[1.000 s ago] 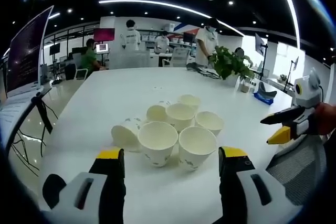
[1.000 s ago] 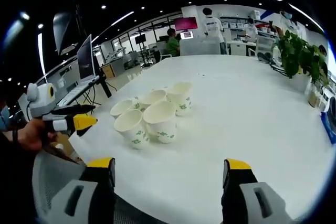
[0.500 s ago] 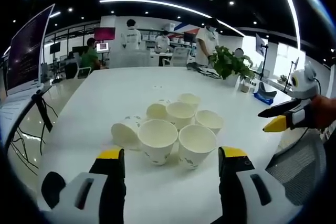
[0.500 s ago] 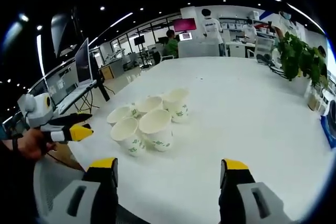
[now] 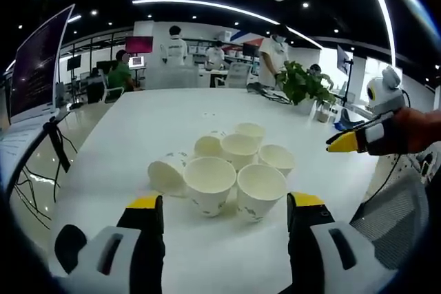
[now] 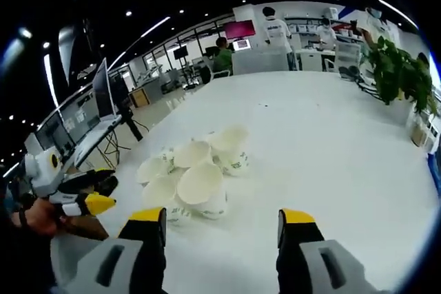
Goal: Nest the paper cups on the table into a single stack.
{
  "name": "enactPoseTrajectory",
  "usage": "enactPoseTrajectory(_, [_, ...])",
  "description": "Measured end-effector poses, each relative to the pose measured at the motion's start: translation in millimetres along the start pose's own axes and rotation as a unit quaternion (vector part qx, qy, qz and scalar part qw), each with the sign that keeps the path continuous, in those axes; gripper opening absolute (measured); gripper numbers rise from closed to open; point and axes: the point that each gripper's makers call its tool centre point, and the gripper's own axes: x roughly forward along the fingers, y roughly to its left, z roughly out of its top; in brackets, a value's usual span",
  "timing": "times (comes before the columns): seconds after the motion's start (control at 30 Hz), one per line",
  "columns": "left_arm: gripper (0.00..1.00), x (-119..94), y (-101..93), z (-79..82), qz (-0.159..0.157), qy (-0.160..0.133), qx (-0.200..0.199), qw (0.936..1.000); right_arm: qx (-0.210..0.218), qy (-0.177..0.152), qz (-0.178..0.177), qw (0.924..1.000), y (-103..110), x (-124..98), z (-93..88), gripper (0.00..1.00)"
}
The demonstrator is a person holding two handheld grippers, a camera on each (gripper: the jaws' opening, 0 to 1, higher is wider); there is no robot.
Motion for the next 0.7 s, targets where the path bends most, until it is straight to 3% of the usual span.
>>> enactPoseTrajectory(0.2, [0.72,-0.9,-1.0,0.6,-0.001,-0.001,0.000,1.0000,0.020,0.034,0.012,0.9992,-2.1,22.9,18.1,0.57])
enactPoseTrajectory(0.33, [0.72,-2.2,-0.4,1.6,0.000,-0.002,0.000,1.0000,0.031,0.067,0.014,0.9972,-5.9,42.9,20.1,0.55])
enactPoseTrajectory(0.4, [0.72,-2.2,0.8,1.9,0.001,-0.003,-0.001,1.0000,0.036,0.086,0.017,0.9956,5.7,44.4,11.6,0.54])
enactPoseTrajectory(0.53, [0.72,-1.8,3.0,0.9,0.003,0.000,0.005,1.0000,0.029,0.122,0.014,0.9921,1.9,65.3,10.7,0.53])
enactPoseTrajectory(0.7, [0.72,-0.3,4.7,0.7,0.002,-0.001,0.001,1.0000,0.010,0.168,0.012,0.9857,6.6,69.8,5.5,0.52])
